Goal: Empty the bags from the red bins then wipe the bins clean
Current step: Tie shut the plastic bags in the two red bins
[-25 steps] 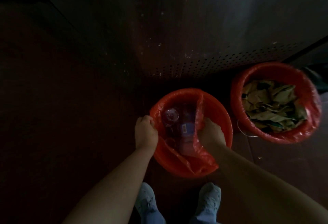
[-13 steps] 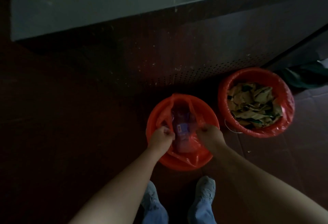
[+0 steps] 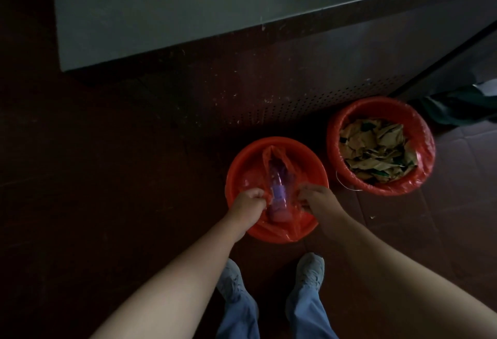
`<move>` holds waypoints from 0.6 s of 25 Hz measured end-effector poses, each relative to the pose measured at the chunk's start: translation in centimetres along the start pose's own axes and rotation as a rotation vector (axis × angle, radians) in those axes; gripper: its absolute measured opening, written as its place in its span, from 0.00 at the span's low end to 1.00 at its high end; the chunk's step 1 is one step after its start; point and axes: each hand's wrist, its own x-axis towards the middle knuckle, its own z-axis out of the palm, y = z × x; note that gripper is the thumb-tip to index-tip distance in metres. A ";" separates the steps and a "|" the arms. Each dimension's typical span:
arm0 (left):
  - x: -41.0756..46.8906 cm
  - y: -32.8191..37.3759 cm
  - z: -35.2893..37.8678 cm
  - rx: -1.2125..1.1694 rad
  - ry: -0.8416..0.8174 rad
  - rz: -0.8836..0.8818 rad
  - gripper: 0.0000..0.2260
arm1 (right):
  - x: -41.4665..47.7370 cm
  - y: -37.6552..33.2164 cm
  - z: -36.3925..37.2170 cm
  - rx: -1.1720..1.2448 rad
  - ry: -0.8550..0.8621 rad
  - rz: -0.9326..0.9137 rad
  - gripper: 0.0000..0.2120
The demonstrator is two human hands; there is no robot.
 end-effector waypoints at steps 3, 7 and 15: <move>-1.1 0.9 0.5 -0.027 -0.011 0.037 0.11 | -1.4 -0.3 -0.3 -0.196 -0.052 -0.096 0.21; -3.1 2.9 0.8 -0.122 -0.068 0.060 0.12 | -4.0 -2.4 -0.7 -0.318 -0.100 -0.207 0.21; -7.9 7.6 0.3 -0.215 -0.247 -0.048 0.03 | -9.5 -7.4 -3.6 -0.472 -0.235 -0.334 0.32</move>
